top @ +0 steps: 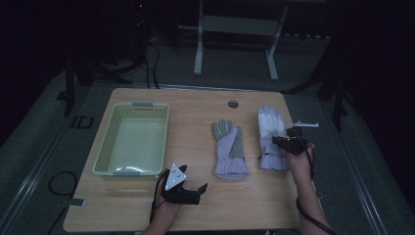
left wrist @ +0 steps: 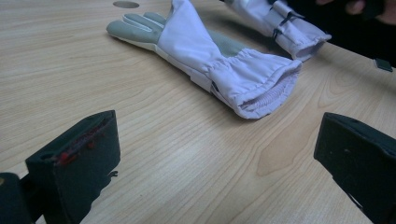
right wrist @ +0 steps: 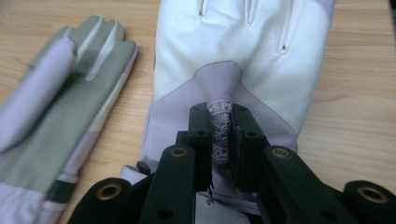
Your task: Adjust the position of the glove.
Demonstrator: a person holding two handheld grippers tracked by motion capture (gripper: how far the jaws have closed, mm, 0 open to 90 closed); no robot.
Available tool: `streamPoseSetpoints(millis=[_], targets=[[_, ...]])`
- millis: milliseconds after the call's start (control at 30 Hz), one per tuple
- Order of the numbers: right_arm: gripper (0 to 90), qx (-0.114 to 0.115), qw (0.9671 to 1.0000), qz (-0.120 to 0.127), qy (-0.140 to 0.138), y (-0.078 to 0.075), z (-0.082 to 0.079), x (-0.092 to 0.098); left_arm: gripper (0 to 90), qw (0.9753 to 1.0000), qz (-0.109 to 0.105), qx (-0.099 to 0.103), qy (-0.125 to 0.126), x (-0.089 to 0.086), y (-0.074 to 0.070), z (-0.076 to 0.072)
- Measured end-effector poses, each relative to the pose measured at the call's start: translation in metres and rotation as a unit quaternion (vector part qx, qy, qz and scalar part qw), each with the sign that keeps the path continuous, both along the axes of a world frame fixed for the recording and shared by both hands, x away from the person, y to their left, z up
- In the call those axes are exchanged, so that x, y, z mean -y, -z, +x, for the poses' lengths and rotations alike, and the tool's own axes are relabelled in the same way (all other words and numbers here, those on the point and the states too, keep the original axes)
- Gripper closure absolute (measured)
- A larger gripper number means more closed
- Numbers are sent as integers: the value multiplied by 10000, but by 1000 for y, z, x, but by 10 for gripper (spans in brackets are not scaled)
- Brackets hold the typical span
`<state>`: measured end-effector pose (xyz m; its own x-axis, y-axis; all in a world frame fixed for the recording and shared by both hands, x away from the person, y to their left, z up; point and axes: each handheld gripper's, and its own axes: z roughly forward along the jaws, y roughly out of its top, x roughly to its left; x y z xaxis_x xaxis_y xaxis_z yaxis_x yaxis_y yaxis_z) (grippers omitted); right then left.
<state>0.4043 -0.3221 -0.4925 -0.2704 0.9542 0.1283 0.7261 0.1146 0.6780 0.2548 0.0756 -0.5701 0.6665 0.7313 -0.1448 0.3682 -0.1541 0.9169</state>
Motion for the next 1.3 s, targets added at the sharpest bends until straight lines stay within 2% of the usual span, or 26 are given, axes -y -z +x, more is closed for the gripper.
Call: streamPoseSetpoints(millis=[100,200,333,633,733,867,1033,1167,1300], targets=[[806,7,9999,-88,104,-8,-6,-1,6,10000,-3,-5,-6,0,0,0],[806,-24,9998,-42,200,-13,-13,-1,6,10000,-4,-6,-4,0,0,0],[805,-42,9997,-107,204,-14,-22,-2,6,10000,-5,-7,-2,0,0,0],[788,-298,9988,-197,343,16,-16,-2,6,10000,-1,-6,-4,0,0,0],[760,-325,9987,-272,291,23,-13,-3,6,10000,17,7,-3,0,0,0],[710,-250,9987,-417,162,27,-11,-6,6,10000,17,9,4,0,0,0],[670,-199,9989,-432,55,33,-11,-5,6,10000,20,7,4,0,0,0],[610,-131,9991,-372,-121,30,-11,-2,6,10000,19,6,1,0,0,0],[550,21,9982,-455,-395,21,-13,3,6,10000,17,3,3,0,0,0]])
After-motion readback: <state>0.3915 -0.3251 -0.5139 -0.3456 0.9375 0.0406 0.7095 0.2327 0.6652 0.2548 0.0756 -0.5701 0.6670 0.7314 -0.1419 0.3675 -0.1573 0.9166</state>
